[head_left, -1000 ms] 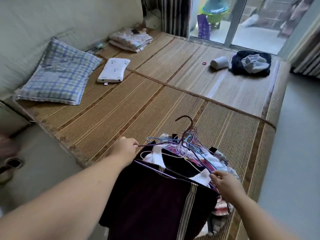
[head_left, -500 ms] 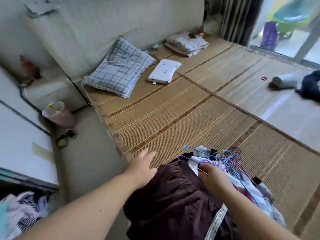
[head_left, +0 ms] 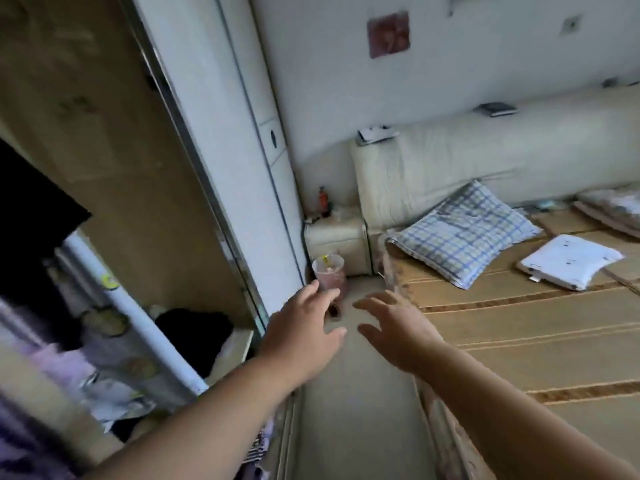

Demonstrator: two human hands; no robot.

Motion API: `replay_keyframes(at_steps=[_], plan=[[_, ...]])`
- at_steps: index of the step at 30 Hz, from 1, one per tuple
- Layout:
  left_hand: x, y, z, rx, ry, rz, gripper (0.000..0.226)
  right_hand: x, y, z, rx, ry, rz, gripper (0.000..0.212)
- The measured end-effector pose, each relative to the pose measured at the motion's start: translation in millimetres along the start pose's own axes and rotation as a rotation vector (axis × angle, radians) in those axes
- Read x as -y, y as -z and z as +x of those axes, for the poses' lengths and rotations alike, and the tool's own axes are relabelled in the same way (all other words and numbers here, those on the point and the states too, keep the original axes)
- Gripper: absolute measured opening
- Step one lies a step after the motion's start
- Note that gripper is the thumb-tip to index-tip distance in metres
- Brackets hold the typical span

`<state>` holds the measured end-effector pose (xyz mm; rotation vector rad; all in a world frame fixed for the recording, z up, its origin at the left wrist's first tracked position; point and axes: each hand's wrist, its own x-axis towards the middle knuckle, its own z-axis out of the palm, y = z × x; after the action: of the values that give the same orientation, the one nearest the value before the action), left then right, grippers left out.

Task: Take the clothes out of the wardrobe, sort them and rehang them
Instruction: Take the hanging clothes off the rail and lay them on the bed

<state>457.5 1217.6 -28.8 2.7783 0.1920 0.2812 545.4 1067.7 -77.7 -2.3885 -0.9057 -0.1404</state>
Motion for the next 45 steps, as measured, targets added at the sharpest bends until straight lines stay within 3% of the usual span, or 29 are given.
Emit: replay_keyframes(at_steps=[8, 13, 16, 22, 26, 32, 40, 45], plan=[[86.5, 181.7, -28.1, -0.574, 0.118, 0.249, 0.081, 191.3, 1.5, 115.9, -0.15, 0.361, 0.094, 0.04], [96.0, 266.1, -24.5, -0.812, 0.21, 0.526, 0.086, 280.4, 18.1, 164.1, -0.193, 0.527, 0.151, 0.043], [101.4, 316.6, -24.9, -0.948, 0.291, 0.567, 0.086, 326.1, 33.5, 198.2, -0.234, 0.64, 0.205, 0.044], [100.1, 370.2, -31.0, -1.104, 0.302, 0.904, 0.086, 407.8, 59.0, 266.0, -0.176, 0.877, 0.285, 0.041], [101.1, 402.7, -35.1, -1.203, 0.399, 1.078, 0.083, 451.1, 69.0, 304.6, -0.125, 1.012, 0.333, 0.049], [95.0, 439.9, -36.3, -1.376, 0.638, 1.021, 0.09, 497.7, 66.2, 344.3, -0.038, 1.183, 0.431, 0.028], [101.4, 435.8, -31.1, -1.585, 0.692, 0.987, 0.088, 559.1, 40.0, 372.5, 0.028, 1.185, 0.404, 0.012], [104.7, 436.8, -33.4, -1.596, 0.677, 1.046, 0.089, 593.2, 34.4, 387.7, -0.027, 1.167, 0.271, 0.023]])
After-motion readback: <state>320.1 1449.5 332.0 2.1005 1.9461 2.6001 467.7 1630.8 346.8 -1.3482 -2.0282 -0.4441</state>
